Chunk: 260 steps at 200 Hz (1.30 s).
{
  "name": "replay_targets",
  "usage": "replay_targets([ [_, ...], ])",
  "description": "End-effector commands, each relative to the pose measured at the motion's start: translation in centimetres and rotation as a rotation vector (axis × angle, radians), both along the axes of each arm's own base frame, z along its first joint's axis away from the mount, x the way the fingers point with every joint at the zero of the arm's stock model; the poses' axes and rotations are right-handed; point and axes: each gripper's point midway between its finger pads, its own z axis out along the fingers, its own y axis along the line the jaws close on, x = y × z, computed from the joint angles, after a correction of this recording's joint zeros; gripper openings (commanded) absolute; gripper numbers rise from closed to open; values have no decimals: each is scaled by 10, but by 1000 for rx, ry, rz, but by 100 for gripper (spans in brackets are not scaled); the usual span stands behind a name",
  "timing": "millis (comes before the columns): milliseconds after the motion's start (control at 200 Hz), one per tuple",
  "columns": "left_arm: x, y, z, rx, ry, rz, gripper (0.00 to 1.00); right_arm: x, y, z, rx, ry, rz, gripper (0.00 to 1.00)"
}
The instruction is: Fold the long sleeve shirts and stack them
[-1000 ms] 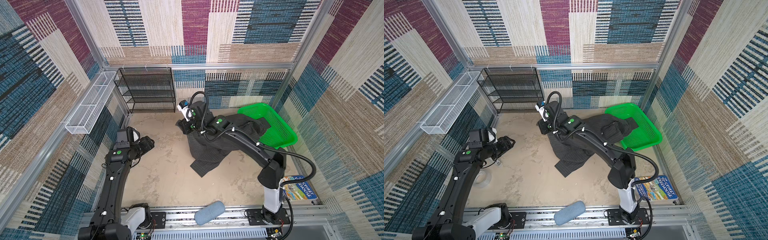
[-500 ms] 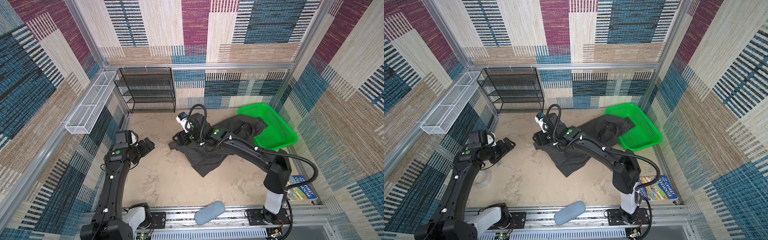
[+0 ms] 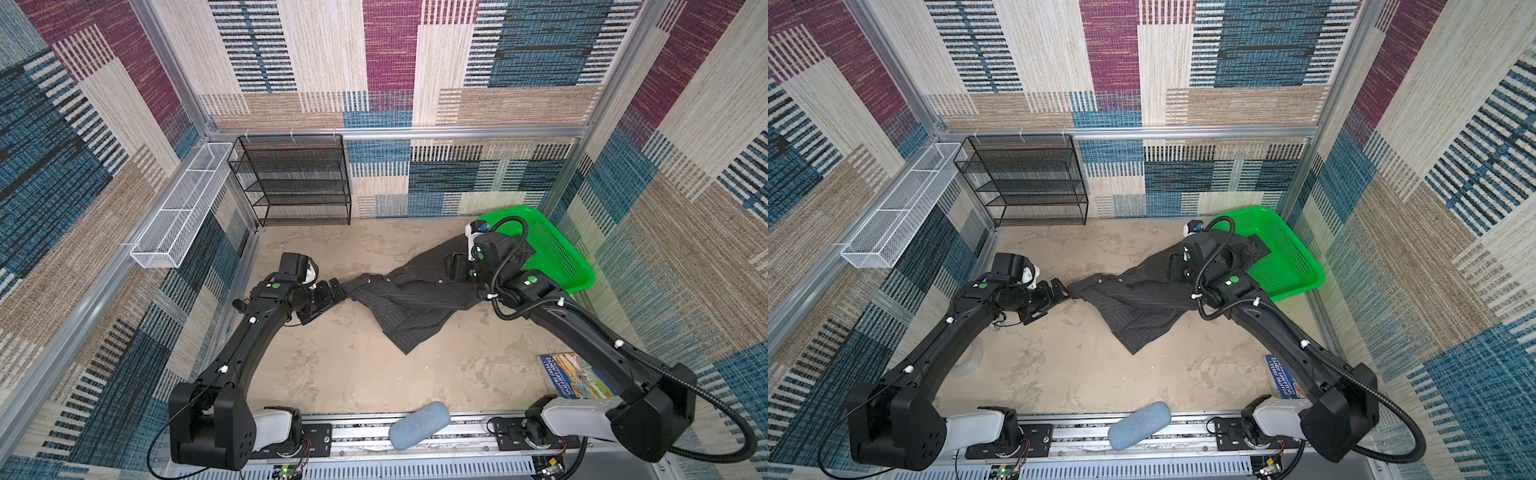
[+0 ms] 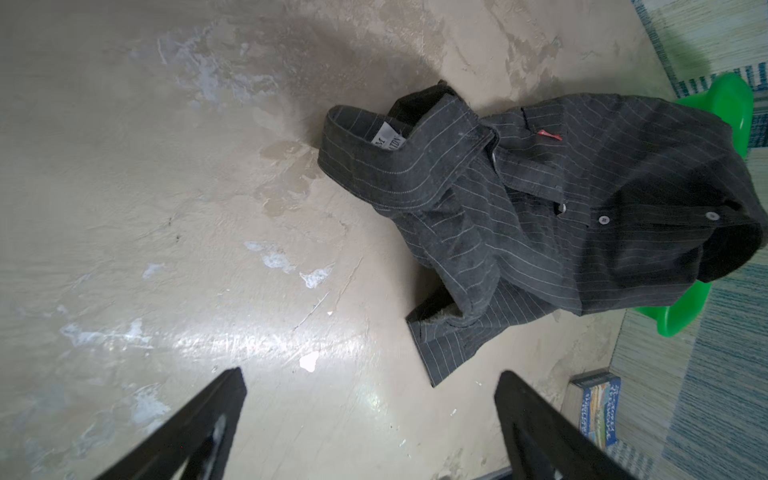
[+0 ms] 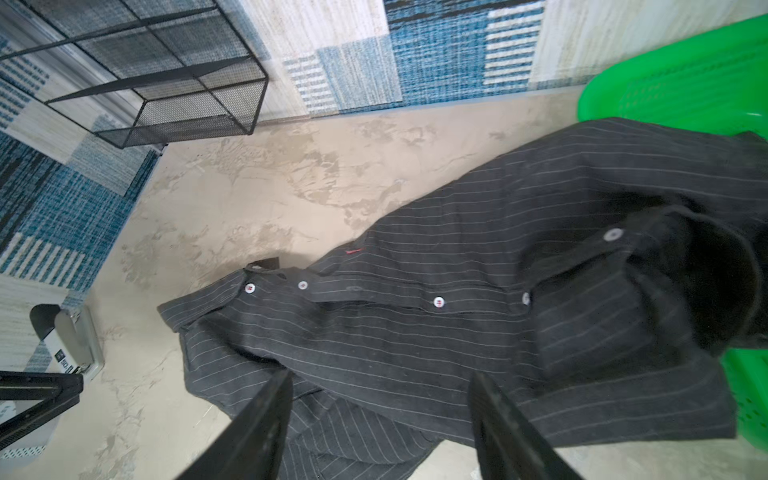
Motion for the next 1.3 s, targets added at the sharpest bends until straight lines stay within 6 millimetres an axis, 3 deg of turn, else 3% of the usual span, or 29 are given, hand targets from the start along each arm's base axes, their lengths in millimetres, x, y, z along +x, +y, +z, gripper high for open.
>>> replay_targets([
  [0, 14, -12, -5, -38, -29, 33, 98, -3, -45, -6, -40, 11, -149, 70],
  [110, 24, -35, -10, -58, -54, 9, 98, -7, -83, -15, -45, 31, -240, 70],
  [230, 34, -62, -14, -43, -72, -40, 96, -8, -102, -25, -29, 44, -270, 70],
  [366, 46, -84, -29, -31, -75, -77, 91, -6, -106, -29, -18, 46, -266, 70],
  [496, 57, -90, -46, -31, -70, -67, 82, -2, -105, -27, -11, 36, -251, 70],
  [626, 68, -94, -49, -43, -96, -49, 71, 2, -99, -29, -4, 40, -217, 70],
  [766, 78, -99, -47, -60, -124, -50, 49, 2, -92, -29, 13, 35, -180, 69],
  [851, 80, -99, -42, -69, -137, -38, 2, -1, -90, -28, 14, 30, -163, 68],
  [1021, 74, -86, -9, -76, -206, -4, 0, -12, -90, -28, 12, 35, -138, 66],
  [1297, 46, -29, 83, -55, -369, 91, 0, -20, -91, -39, 33, 53, -156, 66],
])
